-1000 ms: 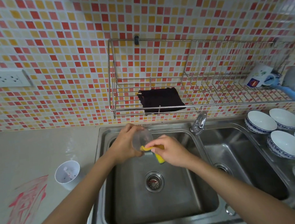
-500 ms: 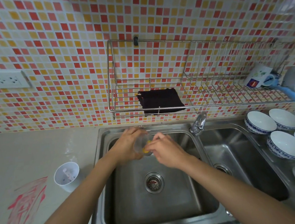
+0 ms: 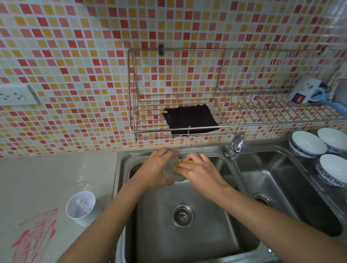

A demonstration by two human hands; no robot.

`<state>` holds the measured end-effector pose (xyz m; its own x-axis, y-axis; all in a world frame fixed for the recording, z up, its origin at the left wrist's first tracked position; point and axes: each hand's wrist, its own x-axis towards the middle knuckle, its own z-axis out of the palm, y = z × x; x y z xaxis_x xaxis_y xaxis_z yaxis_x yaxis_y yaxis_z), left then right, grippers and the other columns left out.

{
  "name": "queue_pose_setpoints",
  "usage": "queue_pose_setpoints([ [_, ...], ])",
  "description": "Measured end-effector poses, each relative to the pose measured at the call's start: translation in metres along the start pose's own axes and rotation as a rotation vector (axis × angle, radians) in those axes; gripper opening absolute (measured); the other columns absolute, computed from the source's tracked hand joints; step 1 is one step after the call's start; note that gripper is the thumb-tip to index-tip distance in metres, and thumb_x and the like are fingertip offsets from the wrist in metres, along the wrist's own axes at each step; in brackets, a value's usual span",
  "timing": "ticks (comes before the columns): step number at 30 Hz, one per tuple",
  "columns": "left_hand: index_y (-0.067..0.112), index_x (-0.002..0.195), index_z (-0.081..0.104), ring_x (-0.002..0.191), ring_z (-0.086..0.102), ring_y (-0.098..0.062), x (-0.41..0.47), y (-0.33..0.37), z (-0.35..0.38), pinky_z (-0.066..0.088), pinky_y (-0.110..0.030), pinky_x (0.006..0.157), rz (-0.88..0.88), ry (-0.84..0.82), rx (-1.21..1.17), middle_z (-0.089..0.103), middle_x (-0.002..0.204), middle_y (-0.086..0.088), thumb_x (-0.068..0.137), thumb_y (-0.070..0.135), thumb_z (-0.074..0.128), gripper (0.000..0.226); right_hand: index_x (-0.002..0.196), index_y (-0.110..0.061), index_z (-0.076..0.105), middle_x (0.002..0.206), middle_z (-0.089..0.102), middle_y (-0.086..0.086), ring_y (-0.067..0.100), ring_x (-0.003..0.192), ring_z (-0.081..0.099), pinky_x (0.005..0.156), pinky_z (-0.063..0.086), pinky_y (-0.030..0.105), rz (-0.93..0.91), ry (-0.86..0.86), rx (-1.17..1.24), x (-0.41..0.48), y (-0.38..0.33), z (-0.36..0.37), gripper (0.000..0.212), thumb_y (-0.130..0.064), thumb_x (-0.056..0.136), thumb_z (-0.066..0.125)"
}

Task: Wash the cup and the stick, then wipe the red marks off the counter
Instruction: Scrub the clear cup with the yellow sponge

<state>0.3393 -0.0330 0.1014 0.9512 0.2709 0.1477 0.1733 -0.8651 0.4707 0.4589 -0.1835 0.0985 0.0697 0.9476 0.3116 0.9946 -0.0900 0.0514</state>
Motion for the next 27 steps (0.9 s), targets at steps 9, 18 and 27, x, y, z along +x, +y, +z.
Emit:
queue_pose_setpoints([
  [9,0.028,0.141,0.043,0.124,0.046,-0.008,-0.014,-0.012,-0.005,0.040,-0.029,0.107,-0.089,-0.085,-0.205,0.049,0.137,0.010,0.061,0.036,0.088,0.092,0.117,-0.025,0.065,0.123,0.063,-0.012,0.021,0.108,0.050,0.078,0.056,0.041,-0.114,-0.056,0.219,-0.018,0.013,-0.002,0.040,-0.007,0.081,0.070],
  [18,0.026,0.137,0.030,0.127,0.043,-0.008,-0.018,-0.005,0.006,0.040,-0.033,0.108,-0.196,0.065,-0.389,0.045,0.136,0.012,0.055,0.048,0.089,0.103,0.121,-0.020,0.064,0.124,0.063,-0.007,0.021,0.112,0.054,0.087,0.055,0.034,-0.059,0.101,0.279,-0.008,0.004,-0.005,0.046,-0.002,0.080,0.073],
  [27,0.030,0.137,0.042,0.124,0.040,-0.015,-0.016,-0.017,0.001,0.037,-0.042,0.109,-0.085,0.000,-0.025,0.043,0.133,0.009,0.060,0.040,0.084,0.089,0.107,-0.022,0.075,0.109,0.072,-0.012,0.018,0.105,0.055,0.093,0.045,0.030,-0.073,-0.157,0.341,0.006,0.006,-0.005,0.035,0.000,0.081,0.068],
])
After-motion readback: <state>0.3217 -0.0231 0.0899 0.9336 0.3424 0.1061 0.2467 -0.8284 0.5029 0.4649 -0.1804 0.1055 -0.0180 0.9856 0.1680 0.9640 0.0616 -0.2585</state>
